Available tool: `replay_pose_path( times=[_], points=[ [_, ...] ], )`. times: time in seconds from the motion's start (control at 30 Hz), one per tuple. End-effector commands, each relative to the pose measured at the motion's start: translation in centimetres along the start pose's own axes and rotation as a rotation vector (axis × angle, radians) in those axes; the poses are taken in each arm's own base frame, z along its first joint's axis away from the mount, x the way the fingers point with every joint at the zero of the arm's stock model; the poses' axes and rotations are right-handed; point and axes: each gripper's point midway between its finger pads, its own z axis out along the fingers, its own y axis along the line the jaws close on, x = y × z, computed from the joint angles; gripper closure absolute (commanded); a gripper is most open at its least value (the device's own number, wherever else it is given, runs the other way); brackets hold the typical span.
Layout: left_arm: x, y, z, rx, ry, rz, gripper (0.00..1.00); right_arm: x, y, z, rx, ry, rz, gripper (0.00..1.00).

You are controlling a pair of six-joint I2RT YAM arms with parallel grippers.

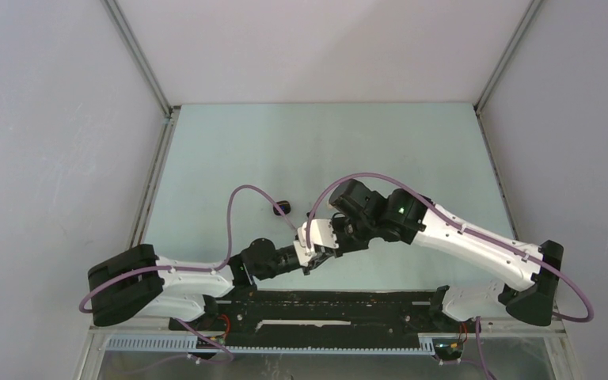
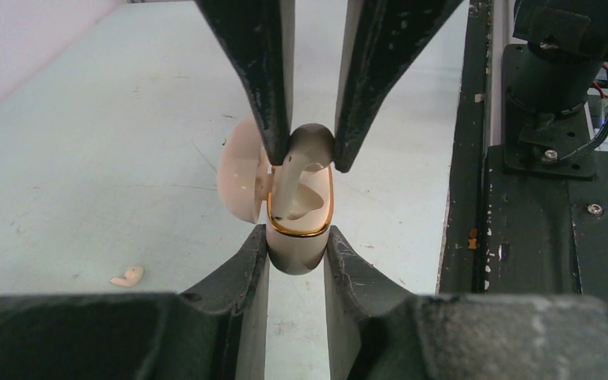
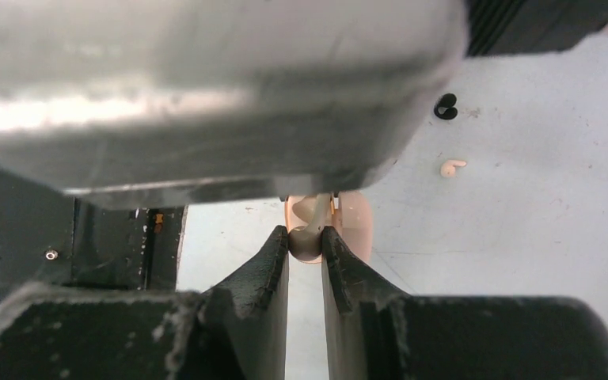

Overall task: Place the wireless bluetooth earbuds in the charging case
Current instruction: Place the earbud in the charging case.

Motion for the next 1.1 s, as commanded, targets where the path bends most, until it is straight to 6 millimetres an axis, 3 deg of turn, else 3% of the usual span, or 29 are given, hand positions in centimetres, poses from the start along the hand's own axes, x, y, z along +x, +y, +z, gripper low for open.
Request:
replay_pose_path(
  times=[0.0,0.6,1.07],
  points=[
    [-3.2,0.7,0.6,-0.024,-0.085,0.045,1.00,-1.3,-1.2,-0.6,0.051,-0.017,-0.038,0.94],
    [-3.2,0.6,0.6,-0.029,-0.083,0.046,1.00,0.0,-0.1,-0.2,0.022,0.034,-0.074,0.94],
    [-3.4,0.3,0.6,-0.013,-0.092,0.050,1.00,-0.5,-0.7,0.2,0.040,0.024,-0.072,0.91]
  ],
)
